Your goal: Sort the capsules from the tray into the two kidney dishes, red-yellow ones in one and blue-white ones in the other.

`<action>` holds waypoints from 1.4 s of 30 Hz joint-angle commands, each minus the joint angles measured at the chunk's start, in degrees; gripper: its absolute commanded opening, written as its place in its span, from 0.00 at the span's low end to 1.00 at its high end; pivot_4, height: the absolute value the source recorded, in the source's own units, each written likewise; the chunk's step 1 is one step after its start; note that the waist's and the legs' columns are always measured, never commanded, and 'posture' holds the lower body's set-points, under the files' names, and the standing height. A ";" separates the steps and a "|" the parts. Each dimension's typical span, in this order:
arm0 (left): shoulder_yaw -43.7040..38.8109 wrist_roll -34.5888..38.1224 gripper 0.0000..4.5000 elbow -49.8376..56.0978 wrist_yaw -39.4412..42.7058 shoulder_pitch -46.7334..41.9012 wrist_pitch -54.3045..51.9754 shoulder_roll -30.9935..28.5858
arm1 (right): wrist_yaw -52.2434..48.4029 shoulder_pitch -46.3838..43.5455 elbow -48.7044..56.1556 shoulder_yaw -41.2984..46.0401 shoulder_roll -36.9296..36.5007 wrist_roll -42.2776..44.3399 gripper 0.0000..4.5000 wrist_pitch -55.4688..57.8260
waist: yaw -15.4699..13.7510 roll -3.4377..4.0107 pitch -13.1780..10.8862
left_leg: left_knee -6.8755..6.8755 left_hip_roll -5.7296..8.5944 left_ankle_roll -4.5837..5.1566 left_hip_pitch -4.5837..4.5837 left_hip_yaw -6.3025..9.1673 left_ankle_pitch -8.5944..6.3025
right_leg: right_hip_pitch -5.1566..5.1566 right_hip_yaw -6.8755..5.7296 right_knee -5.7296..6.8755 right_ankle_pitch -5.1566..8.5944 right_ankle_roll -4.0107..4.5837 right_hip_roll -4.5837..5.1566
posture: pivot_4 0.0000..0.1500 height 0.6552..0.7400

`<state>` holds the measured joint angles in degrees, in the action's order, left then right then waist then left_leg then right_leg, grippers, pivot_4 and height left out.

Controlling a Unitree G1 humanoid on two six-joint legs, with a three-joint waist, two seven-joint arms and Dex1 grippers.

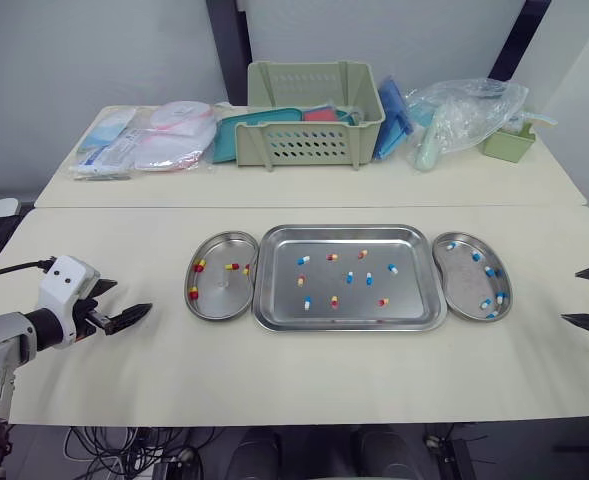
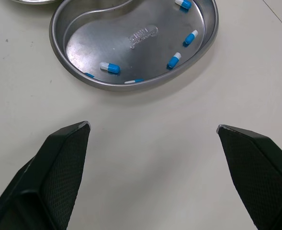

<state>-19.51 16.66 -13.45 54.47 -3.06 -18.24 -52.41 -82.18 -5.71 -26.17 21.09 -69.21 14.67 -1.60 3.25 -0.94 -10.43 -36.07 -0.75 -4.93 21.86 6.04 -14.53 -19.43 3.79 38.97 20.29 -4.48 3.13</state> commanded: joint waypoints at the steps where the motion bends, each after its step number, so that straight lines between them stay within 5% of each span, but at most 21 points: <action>1: -1.43 0.80 1.00 0.28 0.63 0.16 0.25 -0.78 | -0.25 -0.72 0.11 0.54 -1.65 0.21 1.00 -0.77 | 0.00 0.00 0.00 | 0.00 0.00 0.00 0.00 0.00 0.00 | 0.00 0.00 0.00 0.00 0.00 0.00 | 1.00 1.00; 42: -16.21 10.86 1.00 12.00 6.08 19.71 -3.07 0.51 | 2.08 -0.13 -0.24 -0.25 -1.10 0.55 1.00 -0.49 | 0.06 0.06 -0.02 | 0.00 -0.02 0.00 -0.01 -0.02 0.00 | -0.01 0.03 0.01 0.00 0.00 0.01 | 1.00 1.00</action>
<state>-33.22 26.26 -3.69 59.44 15.91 -22.02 -52.04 -79.98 -5.59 -26.48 19.40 -69.20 14.72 -1.82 3.31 -0.88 -10.45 -36.07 -0.76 -4.93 21.85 6.02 -14.53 -19.43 3.81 38.98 20.29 -4.47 3.14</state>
